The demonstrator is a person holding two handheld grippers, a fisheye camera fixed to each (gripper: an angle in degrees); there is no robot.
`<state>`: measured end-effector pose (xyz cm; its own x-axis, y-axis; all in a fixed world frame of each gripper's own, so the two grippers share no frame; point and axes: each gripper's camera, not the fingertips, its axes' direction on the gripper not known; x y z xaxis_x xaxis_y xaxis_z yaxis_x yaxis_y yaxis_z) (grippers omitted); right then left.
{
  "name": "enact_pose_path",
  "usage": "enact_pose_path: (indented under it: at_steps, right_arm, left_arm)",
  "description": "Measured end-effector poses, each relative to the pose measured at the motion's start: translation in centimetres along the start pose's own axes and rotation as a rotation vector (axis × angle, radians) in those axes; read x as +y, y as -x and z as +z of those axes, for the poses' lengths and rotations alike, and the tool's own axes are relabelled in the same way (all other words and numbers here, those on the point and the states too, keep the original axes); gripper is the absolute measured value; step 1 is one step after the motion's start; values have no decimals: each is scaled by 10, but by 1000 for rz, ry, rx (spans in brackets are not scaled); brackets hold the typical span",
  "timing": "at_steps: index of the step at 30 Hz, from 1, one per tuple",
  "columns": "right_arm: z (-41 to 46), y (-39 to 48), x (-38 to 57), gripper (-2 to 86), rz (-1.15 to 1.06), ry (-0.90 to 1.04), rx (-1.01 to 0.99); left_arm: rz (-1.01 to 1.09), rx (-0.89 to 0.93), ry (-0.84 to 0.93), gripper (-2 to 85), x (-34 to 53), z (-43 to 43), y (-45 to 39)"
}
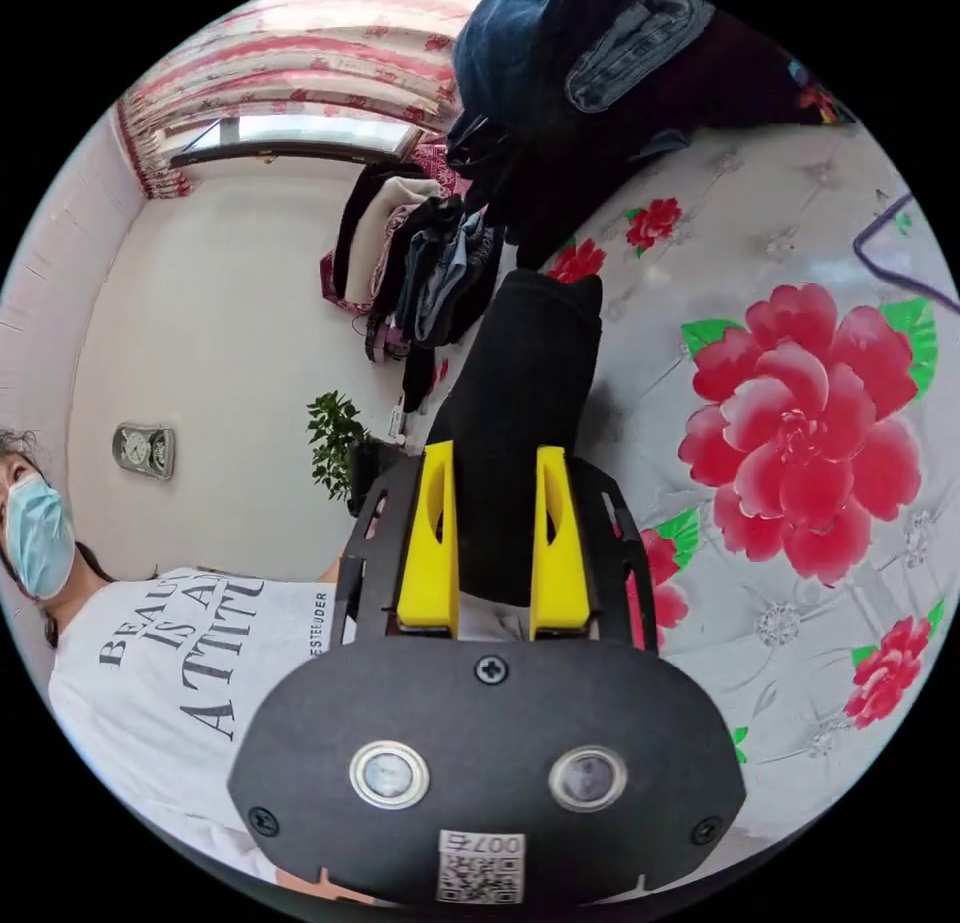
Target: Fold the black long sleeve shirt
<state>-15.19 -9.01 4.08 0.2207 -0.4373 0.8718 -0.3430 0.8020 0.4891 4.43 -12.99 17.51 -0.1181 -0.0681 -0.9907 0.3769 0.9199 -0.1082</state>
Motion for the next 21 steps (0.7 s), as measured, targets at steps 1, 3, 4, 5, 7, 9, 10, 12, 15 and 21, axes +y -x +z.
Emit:
enact_pose_path:
  at_steps: [1, 3, 4, 5, 7, 9, 10, 12, 15, 21]
  right_arm:
    - [-28, 6, 9, 103, -18, -54, 23]
    - [-76, 14, 25, 101, -32, -142, 51]
    - [-111, 21, 36, 100, -47, -207, 81]
    - [-149, 29, 48, 98, -56, -276, 114]
    - [-207, 44, 67, 97, -72, -372, 170]
    - [-266, 66, 84, 95, -105, -449, 267]
    - [-304, 84, 96, 93, -116, -500, 350]
    - [-356, 111, 115, 91, -120, -598, 490]
    - [-427, 138, 138, 86, -76, -734, 686]
    - [-484, 31, 131, 83, 366, -758, 978]
  left_arm:
    - [38, 10, 23, 82, -12, 22, -20]
    - [103, 32, 64, 81, -34, 60, -52]
    - [149, 58, 92, 81, -50, 89, -75]
    - [198, 92, 125, 81, -67, 121, -101]
    - [272, 149, 195, 80, -93, 173, -143]
    - [360, 208, 278, 77, -121, 230, -194]
    - [420, 232, 325, 77, -137, 268, -232]
    - [466, 256, 369, 79, -159, 324, -290]
    - [578, 243, 427, 90, -180, 406, -374]
    - [708, -45, 561, 77, -149, 490, -340]
